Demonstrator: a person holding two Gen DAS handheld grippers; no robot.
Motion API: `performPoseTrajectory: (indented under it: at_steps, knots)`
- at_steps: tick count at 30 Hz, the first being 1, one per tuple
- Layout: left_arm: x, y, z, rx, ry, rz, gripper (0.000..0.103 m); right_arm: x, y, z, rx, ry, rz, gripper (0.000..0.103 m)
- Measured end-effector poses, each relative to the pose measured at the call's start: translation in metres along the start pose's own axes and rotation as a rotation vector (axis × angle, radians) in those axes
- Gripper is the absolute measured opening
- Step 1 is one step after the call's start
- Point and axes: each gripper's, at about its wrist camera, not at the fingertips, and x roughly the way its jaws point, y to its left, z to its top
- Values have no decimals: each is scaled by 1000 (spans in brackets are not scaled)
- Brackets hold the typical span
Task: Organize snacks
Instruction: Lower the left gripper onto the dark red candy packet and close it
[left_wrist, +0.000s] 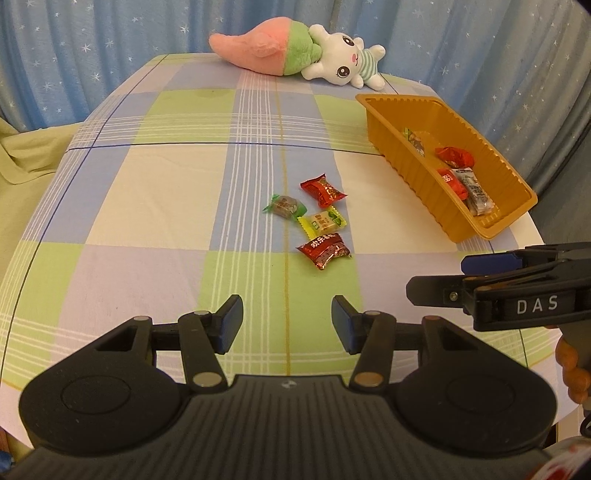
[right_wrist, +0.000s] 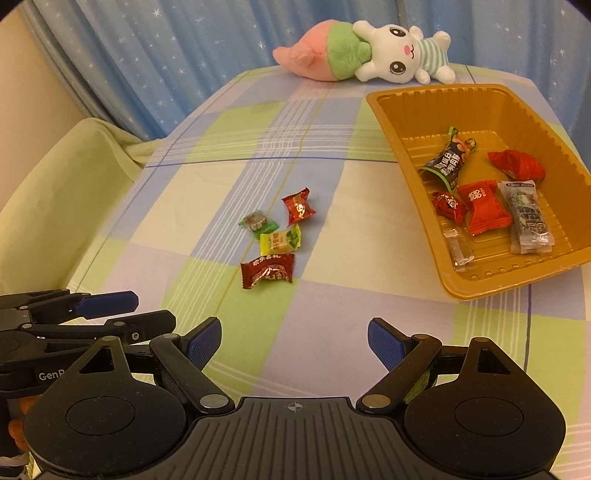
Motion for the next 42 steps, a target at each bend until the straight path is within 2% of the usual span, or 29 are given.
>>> performPoseTrajectory:
  at_steps: [16, 22, 42]
  knots:
    - [38, 6, 17, 82, 35, -54, 49, 18, -3, 9, 58, 12, -48, 86]
    - [61, -2, 25, 159, 49, -57, 49, 19, -11, 9, 92, 10, -75, 86]
    - [103, -29, 43, 307, 56, -144, 47, 11, -36, 4, 199, 1, -136, 86]
